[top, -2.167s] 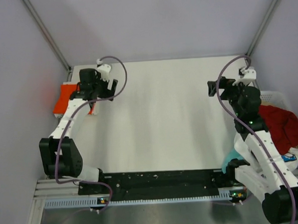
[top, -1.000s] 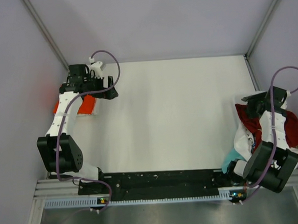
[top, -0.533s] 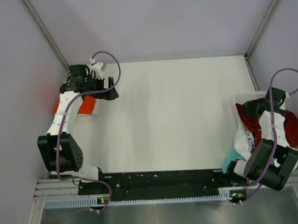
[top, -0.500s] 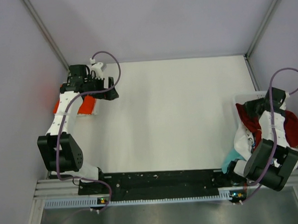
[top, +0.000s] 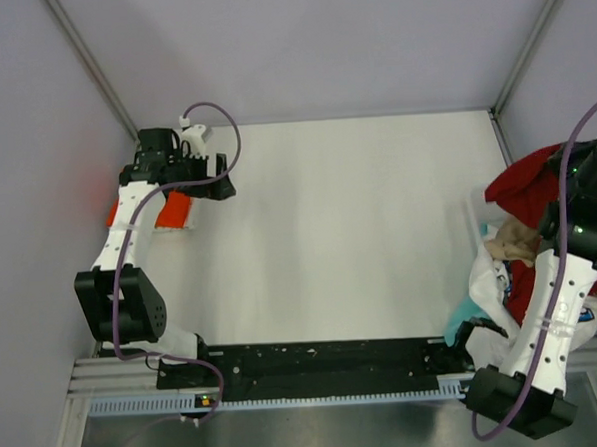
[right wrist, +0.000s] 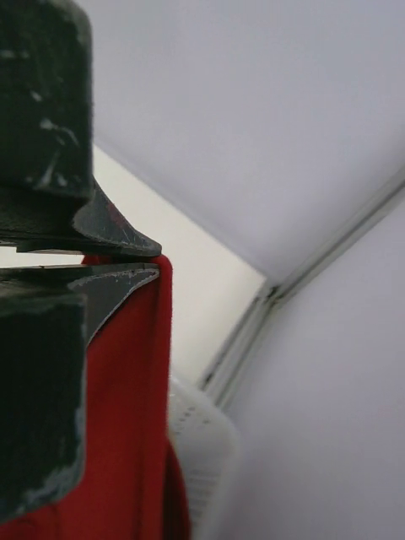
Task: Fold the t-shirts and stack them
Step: Grab crumpled tshirt from bin with the right arm, then move the tshirt to the center of the board
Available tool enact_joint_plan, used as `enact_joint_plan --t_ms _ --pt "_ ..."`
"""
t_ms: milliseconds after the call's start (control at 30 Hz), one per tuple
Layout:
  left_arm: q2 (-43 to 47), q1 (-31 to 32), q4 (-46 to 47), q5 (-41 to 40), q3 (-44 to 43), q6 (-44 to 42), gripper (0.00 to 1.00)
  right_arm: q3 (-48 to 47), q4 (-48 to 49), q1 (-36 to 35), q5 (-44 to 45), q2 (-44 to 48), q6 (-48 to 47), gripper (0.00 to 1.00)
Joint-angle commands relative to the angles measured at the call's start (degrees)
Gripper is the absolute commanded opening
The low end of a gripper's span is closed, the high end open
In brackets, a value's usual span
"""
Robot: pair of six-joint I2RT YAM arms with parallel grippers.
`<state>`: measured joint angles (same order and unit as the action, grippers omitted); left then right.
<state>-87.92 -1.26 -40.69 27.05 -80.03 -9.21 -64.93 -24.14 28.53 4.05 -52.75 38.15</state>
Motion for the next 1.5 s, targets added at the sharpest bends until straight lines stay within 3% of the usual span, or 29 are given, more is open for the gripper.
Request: enact_joint_plan --t_ms 0,100,300,433,533,633,733,867,1100,1233,1367,1467 --pt "1.87 0.03 0.52 -1.64 -2.59 -0.90 0.99 -10.73 4.44 -3.03 5.88 1.34 -8.96 0.00" --pt "2.05 0.03 0.78 -1.56 -2.41 -0.72 0.99 -20.99 5.16 -9.79 6.32 -2.86 -14.05 0.00" --pt "2.58 0.03 1.40 -2.87 -2.15 0.07 0.99 -41.13 6.56 -36.05 12.38 -14.03 -25.21 0.00" --pt "3.02 -0.24 1.93 -5.86 -2.06 0.51 0.99 -48.96 9.46 -53.80 10.98 -21.93 -33.99 0.00" --pt "3.02 -0.94 2.72 -10.07 -2.15 2.09 0.99 -55.90 8.15 -64.28 3.55 -28.96 -37.80 0.00" --pt "2.84 -1.99 3.07 -14.20 -2.15 3.06 0.99 -58.29 7.35 -67.11 -10.96 -34.86 -32.19 0.00" --pt "2.84 -3.75 3.42 -16.76 -2.32 3.41 0.99 -55.85 6.83 -68.96 -14.95 -39.70 -31.20 0.00" --pt "3.19 -6.47 3.33 -19.31 -2.68 3.50 0.99 -46.81 5.69 -71.33 -21.18 -43.22 -37.52 0.00" --pt "3.72 -8.41 3.07 -18.44 -2.59 2.45 0.99 -36.42 5.86 -69.50 -16.71 -37.00 -39.56 0.00" --pt "3.98 -8.41 1.75 -9.93 -3.11 -0.19 0.99 -32.20 5.86 -68.17 -17.58 -33.74 -39.73 0.00" --pt "4.25 -8.41 0.44 -2.89 -4.69 -1.07 0.99 -31.23 8.48 -70.18 -21.46 -36.35 -36.24 0.00" --pt "4.07 -8.85 0.43 -8.39 -6.71 0.25 0.99 -35.16 9.38 -75.71 -22.85 -43.72 -35.07 0.00"
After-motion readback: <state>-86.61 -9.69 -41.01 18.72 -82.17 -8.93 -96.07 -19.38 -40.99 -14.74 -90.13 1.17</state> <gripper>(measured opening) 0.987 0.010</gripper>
